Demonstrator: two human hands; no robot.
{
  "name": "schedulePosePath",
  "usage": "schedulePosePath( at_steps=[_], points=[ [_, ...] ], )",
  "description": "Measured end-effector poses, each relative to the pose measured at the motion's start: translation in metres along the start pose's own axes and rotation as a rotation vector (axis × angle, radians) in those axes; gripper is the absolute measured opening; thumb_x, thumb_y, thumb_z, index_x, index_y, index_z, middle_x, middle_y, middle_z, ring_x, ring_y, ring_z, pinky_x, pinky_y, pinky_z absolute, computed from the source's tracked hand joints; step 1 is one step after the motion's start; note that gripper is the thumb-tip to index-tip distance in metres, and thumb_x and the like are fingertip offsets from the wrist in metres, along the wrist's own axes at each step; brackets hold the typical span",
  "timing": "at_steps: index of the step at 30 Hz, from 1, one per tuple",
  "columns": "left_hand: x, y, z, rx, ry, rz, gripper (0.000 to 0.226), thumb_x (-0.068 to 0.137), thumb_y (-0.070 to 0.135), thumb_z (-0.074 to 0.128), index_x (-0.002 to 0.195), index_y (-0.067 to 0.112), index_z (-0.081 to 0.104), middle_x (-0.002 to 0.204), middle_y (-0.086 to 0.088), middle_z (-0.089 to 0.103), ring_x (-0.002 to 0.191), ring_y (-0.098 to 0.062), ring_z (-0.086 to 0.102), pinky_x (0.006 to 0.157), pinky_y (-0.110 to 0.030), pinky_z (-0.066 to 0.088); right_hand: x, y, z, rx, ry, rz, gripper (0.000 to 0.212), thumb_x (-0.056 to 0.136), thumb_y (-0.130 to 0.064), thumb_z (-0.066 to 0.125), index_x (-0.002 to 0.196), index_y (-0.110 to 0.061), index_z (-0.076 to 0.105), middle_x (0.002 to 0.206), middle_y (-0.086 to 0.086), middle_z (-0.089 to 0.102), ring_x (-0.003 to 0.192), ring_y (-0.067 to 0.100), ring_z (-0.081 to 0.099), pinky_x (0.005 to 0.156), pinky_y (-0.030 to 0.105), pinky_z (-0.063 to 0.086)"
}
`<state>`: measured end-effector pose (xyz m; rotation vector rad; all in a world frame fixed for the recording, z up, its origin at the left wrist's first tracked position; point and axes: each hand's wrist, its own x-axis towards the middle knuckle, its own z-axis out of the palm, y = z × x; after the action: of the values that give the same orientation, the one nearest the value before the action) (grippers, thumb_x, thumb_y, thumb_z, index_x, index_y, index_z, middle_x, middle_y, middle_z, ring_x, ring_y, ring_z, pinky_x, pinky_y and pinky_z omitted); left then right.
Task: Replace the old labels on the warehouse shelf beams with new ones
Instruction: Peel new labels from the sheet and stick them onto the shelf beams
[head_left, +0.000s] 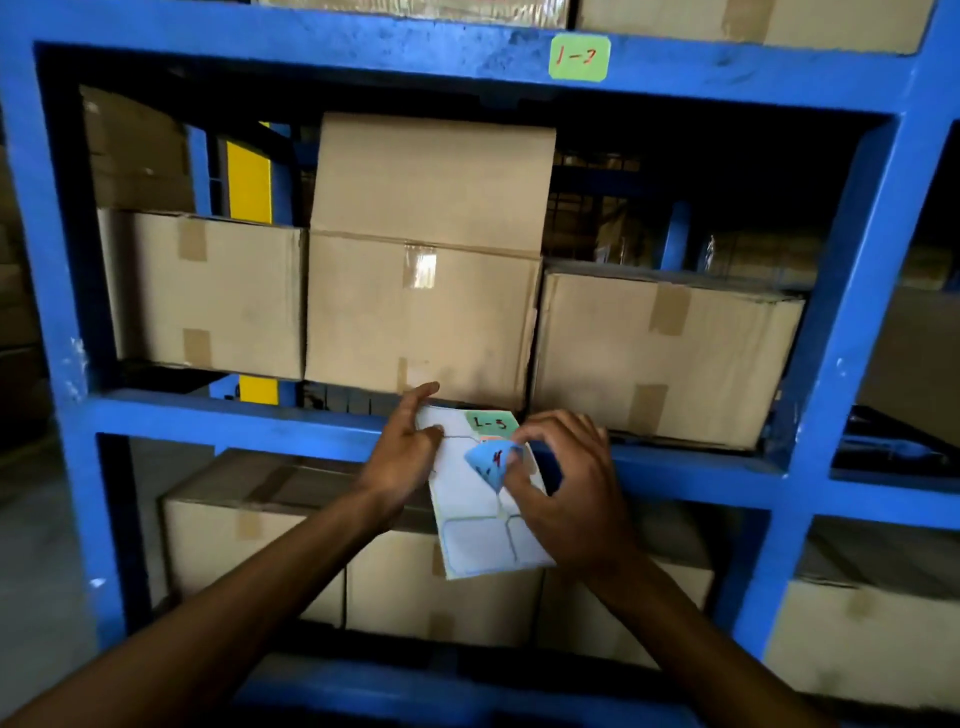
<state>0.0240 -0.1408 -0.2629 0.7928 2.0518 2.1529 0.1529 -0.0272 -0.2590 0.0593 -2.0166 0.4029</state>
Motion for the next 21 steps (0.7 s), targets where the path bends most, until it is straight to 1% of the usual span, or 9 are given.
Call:
schedulePosePath(
  at_steps=[5,6,7,8,9,13,15,18,21],
  points=[
    [0.002,-0.051,-0.011,0.372,-0.212,0.257,0.061,0.095,0.005,0.046,0.144,0.033,0.024,0.112,-0.005,0.056,0.094,-0.009,0.056,0.075,-0.015,0.043,-0.009,0.056,0.014,0.013,-0.045,0.321,0.012,0.083,-0.016,0.06,0.088,-0.027,0.058,0.09,-0.009,0.054,0.095,0.017,0.053,0.084,0.032,0.039],
    [0.004,-0.058,-0.011,0.41,-0.256,0.288,0.063,0.095,0.005,0.046,0.145,0.032,0.021,0.104,-0.012,0.059,0.081,0.0,0.035,0.074,-0.011,0.042,-0.011,0.066,0.017,0.006,-0.072,0.37,0.011,0.083,-0.015,0.061,0.089,-0.024,0.059,0.09,-0.006,0.056,0.096,0.019,0.054,0.084,0.039,0.045],
    [0.007,-0.065,-0.01,0.434,-0.307,0.302,0.063,0.095,0.005,0.046,0.146,0.03,0.019,0.102,-0.017,0.063,0.111,-0.006,0.052,0.071,-0.005,0.042,-0.012,0.075,0.022,-0.004,-0.102,0.406,0.01,0.083,-0.013,0.062,0.09,-0.02,0.061,0.091,-0.003,0.059,0.096,0.02,0.055,0.085,0.046,0.048],
    [0.009,-0.072,-0.009,0.459,-0.357,0.323,0.063,0.096,0.006,0.045,0.147,0.028,0.017,0.104,-0.017,0.065,0.085,0.012,0.059,0.069,-0.001,0.042,-0.014,0.083,0.028,-0.009,-0.131,0.433,0.01,0.082,-0.012,0.063,0.091,-0.017,0.062,0.092,0.001,0.061,0.094,0.021,0.057,0.085,0.05,0.049],
    [0.011,-0.076,-0.008,0.482,-0.39,0.356,0.062,0.096,0.006,0.043,0.147,0.028,0.015,0.103,-0.016,0.067,0.081,0.013,0.06,0.066,0.0,0.041,-0.014,0.089,0.032,-0.012,-0.152,0.451,0.01,0.082,-0.011,0.064,0.091,-0.014,0.063,0.093,0.005,0.064,0.092,0.022,0.058,0.084,0.052,0.049],
    [0.027,-0.091,-0.004,0.632,-0.445,0.467,0.065,0.096,0.011,0.043,0.146,0.034,0.007,0.101,-0.019,0.07,0.081,-0.018,0.065,0.06,-0.004,0.042,-0.016,0.11,0.051,-0.056,-0.201,0.484,0.011,0.082,-0.011,0.064,0.093,-0.011,0.064,0.098,0.009,0.065,0.093,0.022,0.058,0.086,0.051,0.049],
    [0.032,-0.094,-0.003,0.707,-0.492,0.472,0.071,0.096,0.012,0.045,0.144,0.039,0.0,0.11,-0.019,0.068,0.088,-0.027,0.066,0.065,-0.019,0.051,-0.015,0.115,0.059,-0.077,-0.197,0.465,0.012,0.082,-0.01,0.063,0.094,-0.01,0.064,0.098,0.01,0.065,0.094,0.024,0.058,0.086,0.05,0.049],
    [0.04,-0.1,-0.003,0.848,-0.579,0.513,0.08,0.094,0.014,0.05,0.138,0.045,-0.01,0.126,-0.016,0.061,0.104,-0.026,0.064,0.074,-0.027,0.054,-0.014,0.122,0.068,-0.143,-0.174,0.398,0.013,0.081,-0.011,0.064,0.094,-0.009,0.065,0.095,0.011,0.066,0.095,0.025,0.058,0.088,0.043,0.044],
    [0.047,-0.105,-0.001,0.941,-0.631,0.525,0.084,0.094,0.016,0.049,0.135,0.05,-0.016,0.124,-0.015,0.062,0.091,-0.021,0.066,0.057,-0.018,0.05,-0.014,0.126,0.074,-0.22,-0.172,0.33,0.014,0.081,-0.013,0.064,0.095,-0.011,0.065,0.093,0.009,0.067,0.093,0.023,0.056,0.083,0.031,0.034]
  ],
)
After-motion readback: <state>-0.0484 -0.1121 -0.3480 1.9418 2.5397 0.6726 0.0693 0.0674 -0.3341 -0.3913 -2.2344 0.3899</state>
